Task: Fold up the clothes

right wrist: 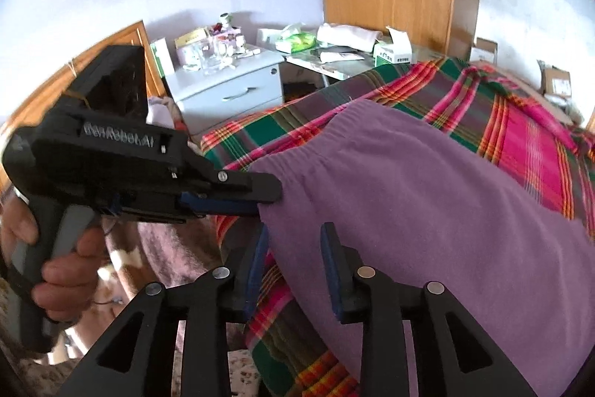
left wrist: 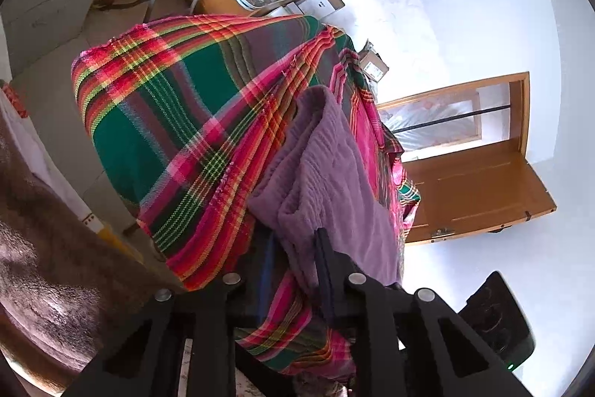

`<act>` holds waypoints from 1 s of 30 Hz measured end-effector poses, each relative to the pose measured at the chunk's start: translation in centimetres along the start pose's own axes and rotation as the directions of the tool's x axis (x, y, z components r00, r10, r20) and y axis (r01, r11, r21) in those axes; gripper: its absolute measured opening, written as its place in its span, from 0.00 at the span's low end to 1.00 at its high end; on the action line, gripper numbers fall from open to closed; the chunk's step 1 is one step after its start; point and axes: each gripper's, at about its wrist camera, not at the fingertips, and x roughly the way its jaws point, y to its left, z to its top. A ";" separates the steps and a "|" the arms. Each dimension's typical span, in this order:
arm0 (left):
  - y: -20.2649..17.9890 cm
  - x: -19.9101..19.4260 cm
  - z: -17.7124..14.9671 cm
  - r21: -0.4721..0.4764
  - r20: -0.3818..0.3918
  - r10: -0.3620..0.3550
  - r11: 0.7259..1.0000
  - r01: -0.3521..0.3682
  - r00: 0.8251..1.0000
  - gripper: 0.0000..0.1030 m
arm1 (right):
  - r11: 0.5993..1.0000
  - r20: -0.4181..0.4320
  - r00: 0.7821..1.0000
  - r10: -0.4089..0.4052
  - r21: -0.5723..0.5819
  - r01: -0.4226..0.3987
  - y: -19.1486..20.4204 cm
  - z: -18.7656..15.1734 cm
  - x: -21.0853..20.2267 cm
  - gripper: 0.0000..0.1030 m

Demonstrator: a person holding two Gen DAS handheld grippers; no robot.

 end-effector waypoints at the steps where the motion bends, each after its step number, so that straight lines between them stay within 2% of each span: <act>1: 0.0 0.0 0.1 -0.002 -0.004 -0.002 1.000 0.002 1.000 0.21 | 1.000 -0.003 1.000 -0.012 -0.017 0.012 0.3 0.0 0.2 0.30; 6: -0.1 -0.1 0.3 -0.014 -0.017 -0.023 1.000 0.023 1.000 0.21 | 0.987 0.009 0.994 -0.105 -0.122 0.105 1.8 0.1 1.3 0.30; 14: 0.0 0.1 0.5 -0.030 -0.033 -0.033 0.999 0.032 0.999 0.21 | 0.955 0.038 0.976 -0.214 -0.203 0.218 2.9 0.4 3.1 0.30; 17: -0.3 0.1 0.8 -0.029 -0.040 -0.035 0.999 0.034 0.999 0.23 | 0.944 0.059 0.968 -0.244 -0.216 0.251 3.1 0.3 3.4 0.30; 20: -0.6 0.1 1.1 -0.020 -0.041 -0.044 0.999 0.043 0.998 0.28 | 0.950 0.059 0.969 -0.242 -0.189 0.249 2.7 0.4 3.3 0.29; 22: -0.4 -0.2 1.3 -0.035 -0.030 -0.057 0.998 0.056 0.998 0.38 | 0.954 0.059 0.969 -0.240 -0.173 0.247 2.4 0.4 3.3 0.22; 25: -0.1 -0.6 1.8 -0.052 -0.003 -0.077 0.996 0.077 0.997 0.41 | 0.953 0.066 0.967 -0.246 -0.165 0.254 2.3 0.4 3.2 0.14; 30: -0.1 -0.6 3.0 -0.065 -0.013 -0.069 0.996 0.068 0.998 0.42 | 0.956 0.094 0.965 -0.244 -0.142 0.256 2.2 0.2 2.8 0.09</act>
